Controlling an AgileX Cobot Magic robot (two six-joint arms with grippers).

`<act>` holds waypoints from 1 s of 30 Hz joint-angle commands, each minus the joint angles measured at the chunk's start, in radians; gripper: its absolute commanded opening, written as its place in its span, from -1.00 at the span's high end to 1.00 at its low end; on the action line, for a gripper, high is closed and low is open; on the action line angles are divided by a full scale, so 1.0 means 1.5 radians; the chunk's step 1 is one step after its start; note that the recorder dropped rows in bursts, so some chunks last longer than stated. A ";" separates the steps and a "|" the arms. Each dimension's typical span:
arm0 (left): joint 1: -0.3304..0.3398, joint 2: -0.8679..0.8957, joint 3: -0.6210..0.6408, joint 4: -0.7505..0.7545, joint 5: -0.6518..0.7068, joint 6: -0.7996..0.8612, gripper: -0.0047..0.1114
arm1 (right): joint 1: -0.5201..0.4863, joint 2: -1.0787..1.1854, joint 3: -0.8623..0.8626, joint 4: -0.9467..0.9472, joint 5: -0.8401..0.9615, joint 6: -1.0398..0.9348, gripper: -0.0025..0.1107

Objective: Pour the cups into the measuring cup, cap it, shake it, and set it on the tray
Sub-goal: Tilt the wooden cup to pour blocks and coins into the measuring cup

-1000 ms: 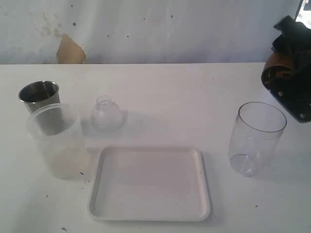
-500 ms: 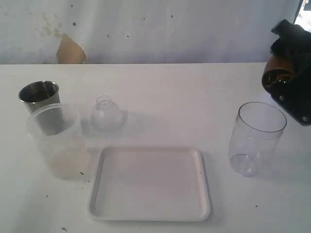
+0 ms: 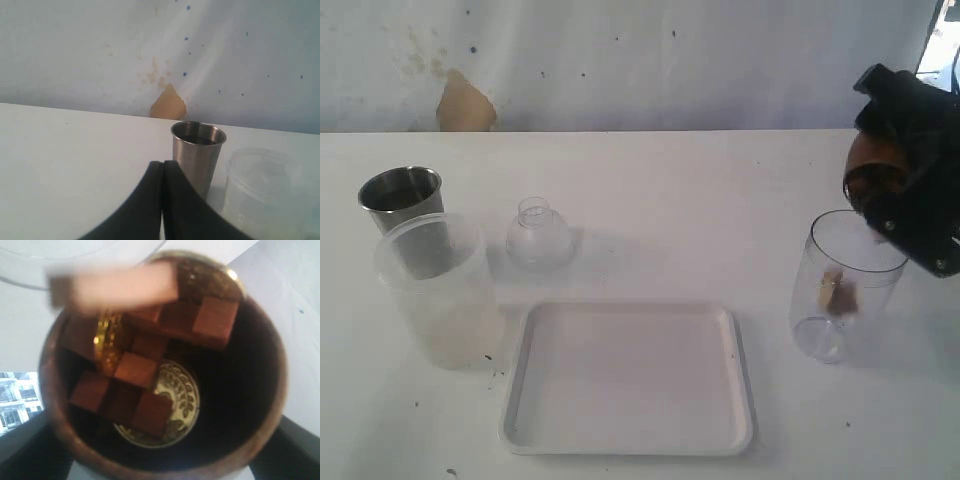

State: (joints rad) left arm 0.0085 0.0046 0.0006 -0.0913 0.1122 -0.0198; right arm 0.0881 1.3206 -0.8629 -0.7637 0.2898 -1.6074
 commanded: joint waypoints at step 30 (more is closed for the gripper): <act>0.001 -0.003 0.000 -0.003 -0.009 -0.001 0.92 | 0.001 0.038 0.003 -0.088 -0.032 -0.005 0.96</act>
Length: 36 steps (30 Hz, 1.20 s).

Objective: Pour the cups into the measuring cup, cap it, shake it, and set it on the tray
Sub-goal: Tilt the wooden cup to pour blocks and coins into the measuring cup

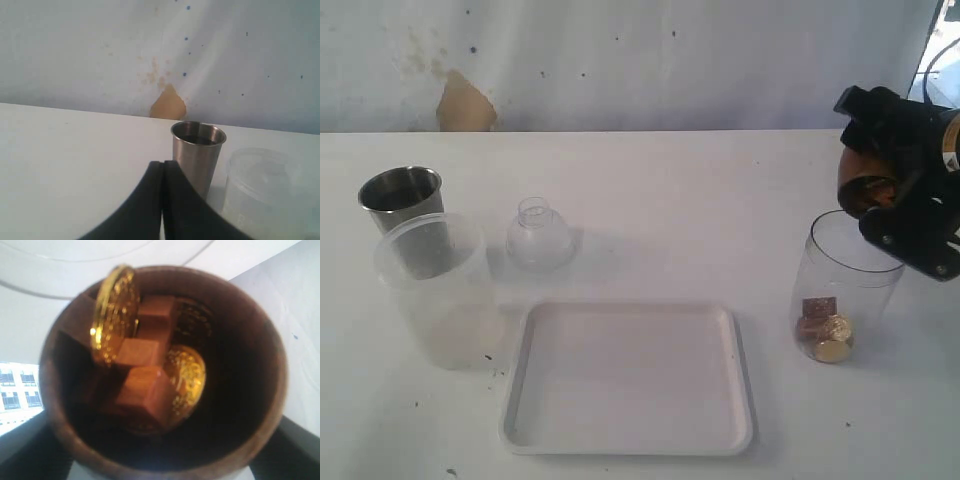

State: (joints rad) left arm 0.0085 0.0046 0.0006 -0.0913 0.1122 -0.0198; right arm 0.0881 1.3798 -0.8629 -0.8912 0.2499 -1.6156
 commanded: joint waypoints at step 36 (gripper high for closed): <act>0.001 -0.003 0.000 -0.003 -0.009 -0.001 0.92 | 0.001 0.006 0.003 -0.026 -0.030 -0.014 0.96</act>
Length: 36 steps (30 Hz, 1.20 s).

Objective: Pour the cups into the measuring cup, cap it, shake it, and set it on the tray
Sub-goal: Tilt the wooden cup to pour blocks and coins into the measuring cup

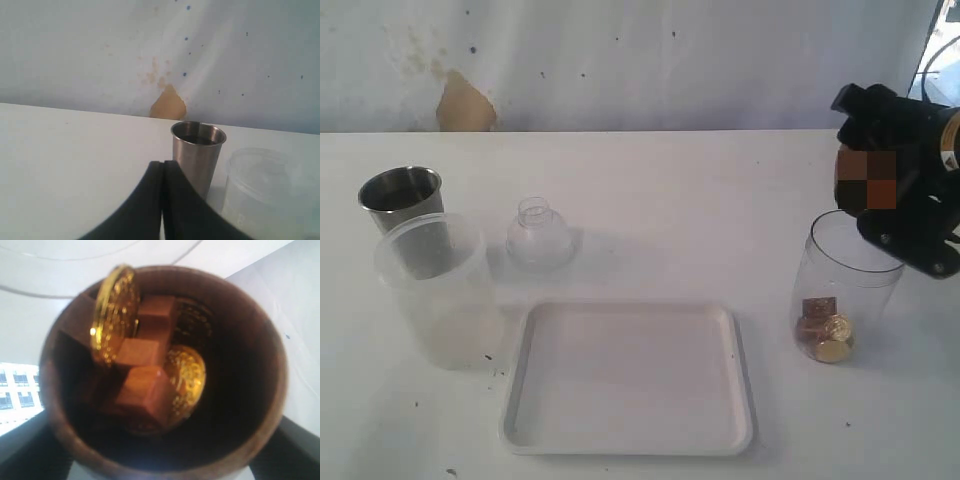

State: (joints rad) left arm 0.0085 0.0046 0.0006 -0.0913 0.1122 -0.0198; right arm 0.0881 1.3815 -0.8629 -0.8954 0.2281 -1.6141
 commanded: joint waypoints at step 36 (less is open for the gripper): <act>0.001 -0.003 0.000 -0.003 -0.009 -0.001 0.92 | 0.001 -0.010 0.010 -0.267 -0.084 0.030 0.96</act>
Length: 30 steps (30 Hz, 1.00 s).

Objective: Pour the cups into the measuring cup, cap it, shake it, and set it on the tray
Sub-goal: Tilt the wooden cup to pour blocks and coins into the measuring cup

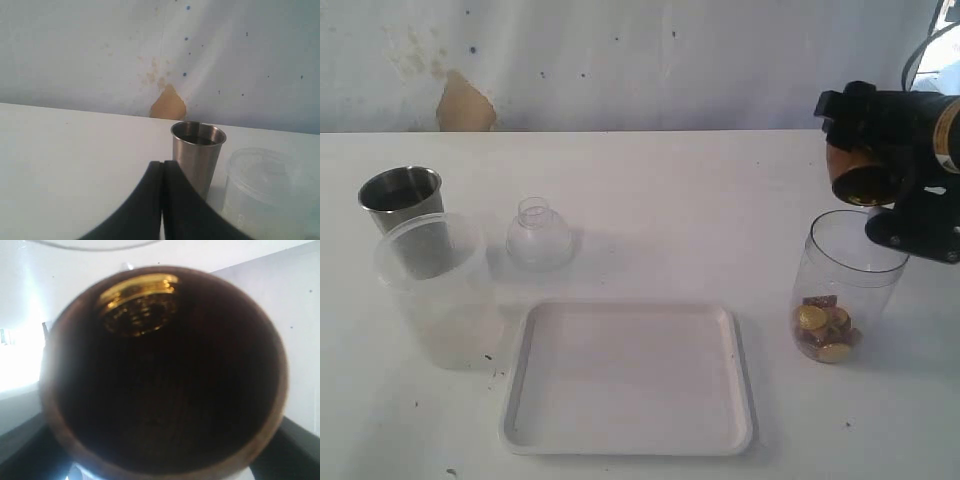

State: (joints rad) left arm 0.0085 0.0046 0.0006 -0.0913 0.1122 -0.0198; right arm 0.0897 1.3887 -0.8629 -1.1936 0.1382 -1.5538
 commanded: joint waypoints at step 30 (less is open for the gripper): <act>0.001 -0.003 0.000 -0.003 -0.009 -0.001 0.92 | 0.000 -0.038 0.033 -0.071 -0.072 0.036 0.96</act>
State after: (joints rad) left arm 0.0085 0.0046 0.0006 -0.0913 0.1105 -0.0198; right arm 0.0897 1.3386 -0.8151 -1.2945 0.0391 -1.5673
